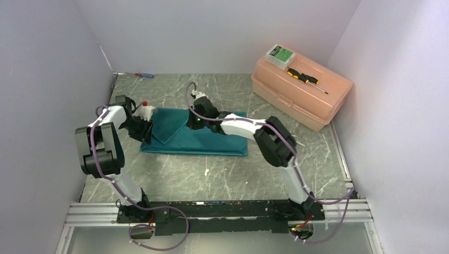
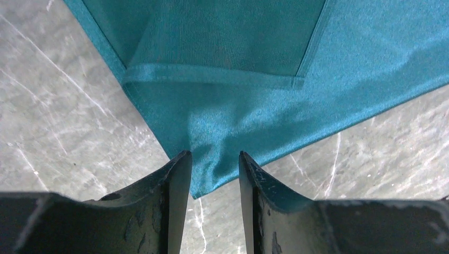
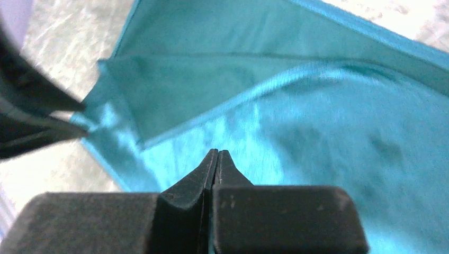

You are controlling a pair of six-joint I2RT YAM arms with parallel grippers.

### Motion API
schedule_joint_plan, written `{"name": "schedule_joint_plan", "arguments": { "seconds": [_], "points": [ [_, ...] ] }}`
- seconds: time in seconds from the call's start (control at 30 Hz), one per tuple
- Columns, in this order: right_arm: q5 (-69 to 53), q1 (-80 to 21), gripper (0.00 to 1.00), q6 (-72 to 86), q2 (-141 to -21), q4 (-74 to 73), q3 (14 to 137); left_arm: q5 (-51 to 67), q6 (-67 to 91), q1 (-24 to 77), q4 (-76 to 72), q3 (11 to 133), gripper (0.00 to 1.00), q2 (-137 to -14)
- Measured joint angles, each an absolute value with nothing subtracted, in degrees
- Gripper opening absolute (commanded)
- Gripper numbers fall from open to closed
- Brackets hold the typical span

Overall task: Fold the napkin into a case and place the utensils inside
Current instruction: Smooth out the rectangle-folded napkin at the center of the board.

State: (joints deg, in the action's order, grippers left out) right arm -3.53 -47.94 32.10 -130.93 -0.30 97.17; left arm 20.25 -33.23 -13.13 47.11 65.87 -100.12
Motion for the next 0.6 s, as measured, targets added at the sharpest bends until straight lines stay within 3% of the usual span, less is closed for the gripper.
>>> {"name": "schedule_joint_plan", "arguments": {
  "seconds": [0.23, 0.6],
  "points": [
    [-3.4, -48.8, 0.00, 32.3, -113.8, 5.1, 78.2, 16.0, -30.8, -9.1, 44.7, 66.1, 0.43, -100.6],
    [-3.7, -50.0, 0.00, 33.3, -116.8, 6.2, 70.6, 9.4, -28.6, -5.7, 42.9, 66.8, 0.42, -103.5]
  ]
}}
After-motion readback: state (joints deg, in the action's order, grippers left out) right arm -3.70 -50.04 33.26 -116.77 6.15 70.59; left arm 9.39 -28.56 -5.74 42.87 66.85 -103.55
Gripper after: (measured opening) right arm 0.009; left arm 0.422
